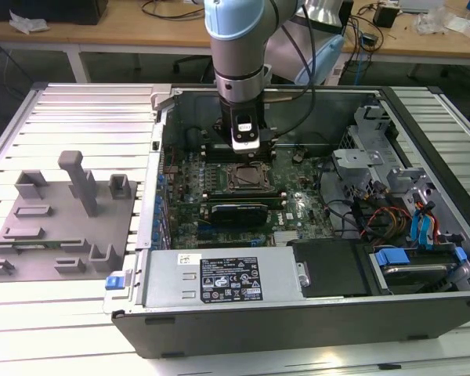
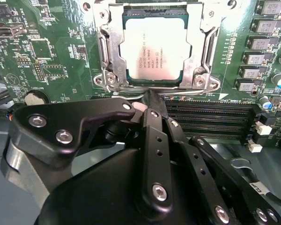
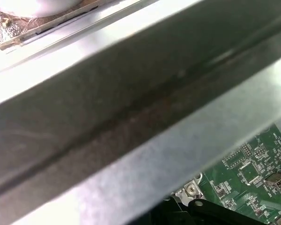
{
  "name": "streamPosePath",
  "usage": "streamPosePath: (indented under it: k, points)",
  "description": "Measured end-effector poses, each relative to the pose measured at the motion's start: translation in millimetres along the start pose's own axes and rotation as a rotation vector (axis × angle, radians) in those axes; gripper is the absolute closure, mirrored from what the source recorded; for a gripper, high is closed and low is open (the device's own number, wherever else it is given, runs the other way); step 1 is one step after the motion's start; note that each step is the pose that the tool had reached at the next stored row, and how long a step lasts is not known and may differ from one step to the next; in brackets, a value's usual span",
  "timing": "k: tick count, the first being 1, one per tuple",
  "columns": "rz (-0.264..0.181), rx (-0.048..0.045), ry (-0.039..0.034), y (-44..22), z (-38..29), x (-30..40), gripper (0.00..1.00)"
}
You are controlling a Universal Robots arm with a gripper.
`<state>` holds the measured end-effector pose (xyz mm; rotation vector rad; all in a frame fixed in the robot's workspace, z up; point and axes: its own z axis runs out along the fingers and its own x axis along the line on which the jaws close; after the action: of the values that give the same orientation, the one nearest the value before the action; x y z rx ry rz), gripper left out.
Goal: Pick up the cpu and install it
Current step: 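Install the first cpu locking lever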
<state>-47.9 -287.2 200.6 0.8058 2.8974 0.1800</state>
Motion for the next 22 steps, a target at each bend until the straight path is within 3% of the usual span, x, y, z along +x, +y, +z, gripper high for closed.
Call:
streamPosePath:
  k: [8,22]
  points:
    - [0.0,-0.0002,0.0001,2.8,-9.6,0.0,0.89]
    - [0.0,0.0008,-0.0004,8.2,-8.9,-0.9,0.89]
